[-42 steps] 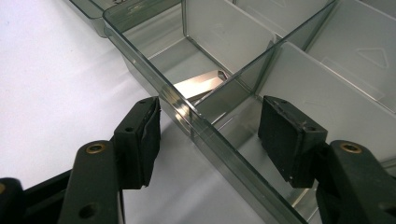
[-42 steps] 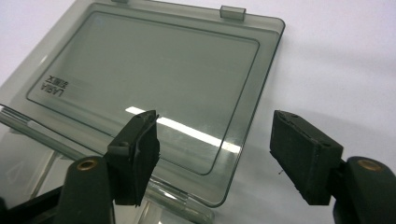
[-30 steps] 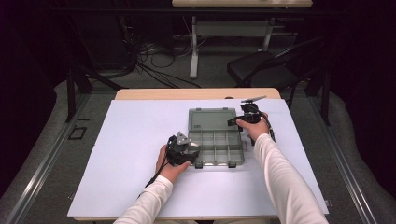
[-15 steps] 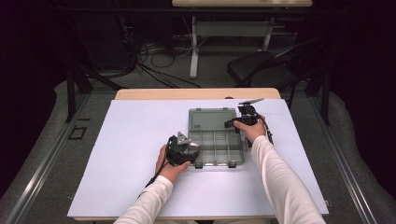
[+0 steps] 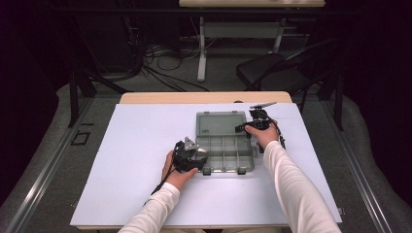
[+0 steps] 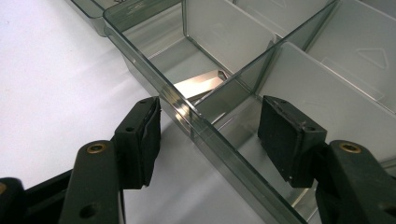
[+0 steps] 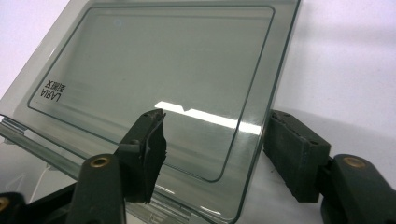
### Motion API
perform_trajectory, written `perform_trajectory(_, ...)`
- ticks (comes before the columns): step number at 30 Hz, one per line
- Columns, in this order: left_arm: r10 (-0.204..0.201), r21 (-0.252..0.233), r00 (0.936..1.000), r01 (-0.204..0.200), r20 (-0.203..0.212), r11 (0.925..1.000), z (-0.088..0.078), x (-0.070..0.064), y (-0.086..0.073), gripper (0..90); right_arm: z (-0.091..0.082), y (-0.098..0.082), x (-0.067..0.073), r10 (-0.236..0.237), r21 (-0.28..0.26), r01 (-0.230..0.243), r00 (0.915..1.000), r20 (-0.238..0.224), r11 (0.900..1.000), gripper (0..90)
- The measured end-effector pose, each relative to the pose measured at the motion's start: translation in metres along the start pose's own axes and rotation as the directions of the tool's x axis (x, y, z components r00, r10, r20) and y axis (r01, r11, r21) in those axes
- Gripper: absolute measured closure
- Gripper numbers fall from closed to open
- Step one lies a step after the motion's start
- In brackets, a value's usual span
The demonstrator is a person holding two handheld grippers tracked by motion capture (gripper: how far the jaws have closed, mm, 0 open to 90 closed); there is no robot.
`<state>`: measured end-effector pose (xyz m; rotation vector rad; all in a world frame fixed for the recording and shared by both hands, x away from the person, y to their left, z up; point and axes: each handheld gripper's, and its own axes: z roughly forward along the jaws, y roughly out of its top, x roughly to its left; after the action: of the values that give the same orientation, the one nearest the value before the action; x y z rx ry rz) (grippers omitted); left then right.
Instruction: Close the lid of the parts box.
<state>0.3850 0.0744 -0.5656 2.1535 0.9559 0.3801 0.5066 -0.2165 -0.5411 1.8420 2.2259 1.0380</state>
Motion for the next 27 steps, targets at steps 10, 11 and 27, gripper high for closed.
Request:
perform_trajectory(10, 0.000, 0.000, 1.0000, 0.000, 0.001, 1.0000, 0.000, 0.000, 0.000, 39.1, -0.005, 0.001, -0.003, -0.009, -0.021, 0.009, 0.9999, -0.013, 1.000, 45.1)
perform_trajectory(11, 0.000, 0.000, 1.0000, 0.000, 0.002, 1.0000, 0.000, 0.000, 0.000, 39.1, -0.006, 0.001, -0.003, -0.013, -0.022, 0.013, 0.9998, -0.013, 1.000, 46.2)
perform_trajectory(27, 0.000, -0.001, 1.0000, 0.000, 0.002, 1.0000, 0.000, 0.000, 0.000, 39.1, -0.016, 0.004, -0.007, -0.043, -0.054, 0.042, 0.9990, -0.013, 0.998, 60.9)
